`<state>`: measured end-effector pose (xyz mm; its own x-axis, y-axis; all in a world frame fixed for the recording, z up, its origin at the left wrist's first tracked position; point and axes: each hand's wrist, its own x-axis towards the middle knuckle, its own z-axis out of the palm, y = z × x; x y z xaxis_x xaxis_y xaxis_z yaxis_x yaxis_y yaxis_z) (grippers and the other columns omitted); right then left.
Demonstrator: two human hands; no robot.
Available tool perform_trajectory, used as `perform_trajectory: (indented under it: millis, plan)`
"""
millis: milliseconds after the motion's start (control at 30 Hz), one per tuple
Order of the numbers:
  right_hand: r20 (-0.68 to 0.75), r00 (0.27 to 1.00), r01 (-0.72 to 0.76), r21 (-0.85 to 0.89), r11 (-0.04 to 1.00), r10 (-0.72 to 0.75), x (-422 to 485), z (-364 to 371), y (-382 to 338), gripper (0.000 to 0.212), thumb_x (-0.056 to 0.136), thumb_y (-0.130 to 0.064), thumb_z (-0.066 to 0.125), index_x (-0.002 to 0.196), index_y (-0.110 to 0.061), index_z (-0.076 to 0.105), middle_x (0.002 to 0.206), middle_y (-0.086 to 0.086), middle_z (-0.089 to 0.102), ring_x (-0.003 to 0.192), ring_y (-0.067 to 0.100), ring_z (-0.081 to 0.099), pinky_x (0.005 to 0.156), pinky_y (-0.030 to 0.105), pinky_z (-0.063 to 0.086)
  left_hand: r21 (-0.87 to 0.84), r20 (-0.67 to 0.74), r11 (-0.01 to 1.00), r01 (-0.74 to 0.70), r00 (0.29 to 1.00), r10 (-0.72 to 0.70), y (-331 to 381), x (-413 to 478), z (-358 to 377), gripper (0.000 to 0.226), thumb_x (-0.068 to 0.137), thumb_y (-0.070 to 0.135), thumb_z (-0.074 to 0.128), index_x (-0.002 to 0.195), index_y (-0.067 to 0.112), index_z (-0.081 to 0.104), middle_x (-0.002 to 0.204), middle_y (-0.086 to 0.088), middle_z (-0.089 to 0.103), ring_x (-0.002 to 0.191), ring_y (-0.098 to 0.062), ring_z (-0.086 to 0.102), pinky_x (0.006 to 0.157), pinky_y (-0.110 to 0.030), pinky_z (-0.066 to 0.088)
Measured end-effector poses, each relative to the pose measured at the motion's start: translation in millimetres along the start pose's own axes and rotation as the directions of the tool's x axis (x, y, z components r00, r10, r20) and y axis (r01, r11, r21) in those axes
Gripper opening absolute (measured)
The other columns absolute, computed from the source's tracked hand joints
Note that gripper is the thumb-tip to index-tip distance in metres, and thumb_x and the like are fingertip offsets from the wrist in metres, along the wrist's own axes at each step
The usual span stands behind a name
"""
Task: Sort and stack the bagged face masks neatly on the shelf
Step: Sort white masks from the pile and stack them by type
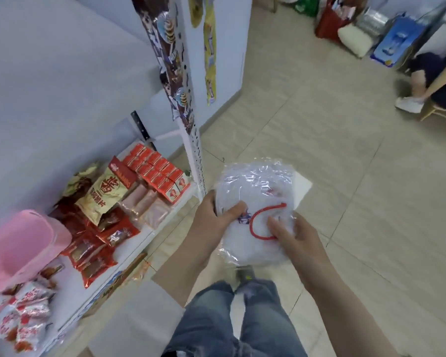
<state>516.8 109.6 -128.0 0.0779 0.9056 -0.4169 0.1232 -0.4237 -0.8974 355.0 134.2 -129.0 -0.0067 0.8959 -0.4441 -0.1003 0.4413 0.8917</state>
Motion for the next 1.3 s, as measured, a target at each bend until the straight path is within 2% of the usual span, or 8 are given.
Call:
perform_trajectory:
  millis: [167, 367, 500, 667, 800, 933, 1033, 1300]
  plan:
    - [0.306, 0.94, 0.183, -0.09, 0.979, -0.148, 44, 32, -63, 0.005, 0.088, -0.021, 0.062, 0.083, -0.024, 0.062, 0.076, -0.02, 0.069, 0.074, -0.003, 0.065, 0.062, 0.011, 0.047, -0.134, -0.374, 0.977, -0.169, 0.921, 0.108, 39, -15, -24, 0.035, 0.076, 0.027, 0.071, 0.109, 0.024, 0.06, 0.096, 0.004, 0.073, 0.085, -0.009, 0.07, 0.066, -0.02, 0.054]
    - [0.559, 0.795, 0.339, -0.085, 0.937, -0.237, 64, 101, -139, 0.04, 0.07, -0.054, 0.069, 0.092, -0.021, 0.066, 0.093, -0.005, 0.072, 0.089, 0.01, 0.068, 0.086, 0.041, 0.053, 0.012, -0.608, 0.968, -0.25, 0.767, 0.206, 92, -38, -77, 0.041, 0.069, 0.05, 0.063, 0.099, 0.022, 0.065, 0.085, 0.003, 0.072, 0.075, -0.015, 0.067, 0.063, -0.028, 0.052]
    - [0.626, 0.721, 0.428, -0.065, 0.902, -0.297, 79, 169, -183, 0.054, 0.061, -0.064, 0.066, 0.101, -0.027, 0.066, 0.099, -0.008, 0.07, 0.096, 0.01, 0.065, 0.093, 0.043, 0.049, 0.143, -0.748, 0.951, -0.276, 0.599, 0.286, 130, -27, -138, 0.011, 0.084, 0.032, 0.066, 0.09, 0.023, 0.066, 0.082, 0.001, 0.071, 0.071, -0.013, 0.062, 0.066, -0.024, 0.049]
    - [0.617, 0.715, 0.469, -0.075, 0.88, -0.328, 113, 250, -222, 0.048, 0.081, -0.044, 0.062, 0.12, -0.017, 0.057, 0.114, -0.002, 0.062, 0.098, 0.011, 0.059, 0.076, 0.02, 0.047, 0.112, -0.78, 0.941, -0.318, 0.559, 0.281, 168, 13, -212, 0.01, 0.085, 0.028, 0.067, 0.086, 0.018, 0.067, 0.072, 0.006, 0.066, 0.061, -0.007, 0.057, 0.059, -0.019, 0.044]
    - [0.541, 0.767, 0.482, -0.128, 0.867, -0.346, 156, 304, -249, 0.045, 0.082, -0.037, 0.066, 0.115, -0.007, 0.058, 0.107, 0.007, 0.063, 0.091, 0.022, 0.061, 0.076, 0.034, 0.053, 0.047, -0.784, 0.946, -0.321, 0.575, 0.235, 191, 62, -261, 0.027, 0.083, 0.025, 0.07, 0.089, -0.001, 0.068, 0.081, -0.014, 0.067, 0.067, -0.02, 0.056, 0.068, -0.032, 0.047]
    - [0.478, 0.813, 0.463, -0.181, 0.868, -0.334, 206, 347, -270, 0.043, 0.079, -0.032, 0.072, 0.097, 0.005, 0.064, 0.086, 0.013, 0.061, 0.071, 0.026, 0.058, 0.058, 0.028, 0.048, 0.173, -0.794, 0.96, -0.222, 0.546, 0.27, 214, 117, -296, 0.025, 0.084, 0.032, 0.068, 0.082, 0.008, 0.061, 0.073, -0.002, 0.06, 0.065, -0.019, 0.054, 0.061, -0.025, 0.04]
    - [0.453, 0.818, 0.485, -0.21, 0.849, -0.355, 242, 381, -283, 0.059, 0.067, -0.042, 0.076, 0.108, -0.002, 0.064, 0.099, 0.011, 0.063, 0.084, 0.026, 0.057, 0.075, 0.035, 0.047, 0.215, -0.812, 0.961, -0.174, 0.515, 0.275, 231, 156, -322, 0.036, 0.083, 0.035, 0.069, 0.108, 0.011, 0.06, 0.099, -0.004, 0.065, 0.094, -0.024, 0.063, 0.076, -0.029, 0.048]
    - [0.344, 0.819, 0.57, -0.397, 0.719, -0.459, 309, 435, -312, 0.036, 0.08, -0.038, 0.064, 0.086, -0.004, 0.058, 0.081, 0.007, 0.055, 0.076, 0.026, 0.052, 0.054, 0.029, 0.033, 0.4, -0.787, 0.914, 0.064, 0.534, 0.307, 264, 241, -370, 0.035, 0.09, 0.042, 0.057, 0.084, 0.007, 0.058, 0.074, -0.005, 0.054, 0.08, -0.025, 0.051, 0.065, -0.026, 0.034]
